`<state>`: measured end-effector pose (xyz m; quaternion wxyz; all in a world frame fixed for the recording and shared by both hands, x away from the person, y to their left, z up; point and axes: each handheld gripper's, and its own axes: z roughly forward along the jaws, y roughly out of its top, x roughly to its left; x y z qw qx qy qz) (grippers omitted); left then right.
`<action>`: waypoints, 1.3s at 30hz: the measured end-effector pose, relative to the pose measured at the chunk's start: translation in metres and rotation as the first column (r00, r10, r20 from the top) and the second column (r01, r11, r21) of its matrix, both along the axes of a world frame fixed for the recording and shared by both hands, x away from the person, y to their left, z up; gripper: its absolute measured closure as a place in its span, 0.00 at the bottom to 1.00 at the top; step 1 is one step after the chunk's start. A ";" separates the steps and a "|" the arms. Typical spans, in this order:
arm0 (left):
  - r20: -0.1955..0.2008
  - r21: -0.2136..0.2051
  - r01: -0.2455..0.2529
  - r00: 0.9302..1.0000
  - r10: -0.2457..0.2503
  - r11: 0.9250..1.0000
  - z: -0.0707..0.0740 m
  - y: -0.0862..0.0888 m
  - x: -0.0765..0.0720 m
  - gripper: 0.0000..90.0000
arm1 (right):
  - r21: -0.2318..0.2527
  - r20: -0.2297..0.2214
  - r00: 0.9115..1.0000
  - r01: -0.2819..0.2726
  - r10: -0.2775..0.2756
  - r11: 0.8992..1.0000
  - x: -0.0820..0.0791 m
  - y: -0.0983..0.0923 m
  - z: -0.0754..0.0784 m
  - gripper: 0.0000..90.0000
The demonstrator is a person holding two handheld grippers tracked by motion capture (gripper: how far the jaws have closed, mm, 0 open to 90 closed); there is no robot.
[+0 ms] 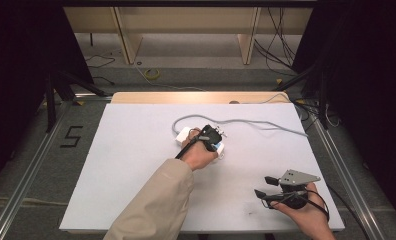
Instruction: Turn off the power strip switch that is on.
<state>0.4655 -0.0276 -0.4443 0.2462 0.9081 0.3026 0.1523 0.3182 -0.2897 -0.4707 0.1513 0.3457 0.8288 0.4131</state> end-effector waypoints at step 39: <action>0.043 0.025 -0.020 0.999 0.019 0.999 -0.002 0.009 -0.002 1.00 | -0.001 0.000 1.000 -0.001 0.001 1.000 0.001 0.001 -0.001 0.42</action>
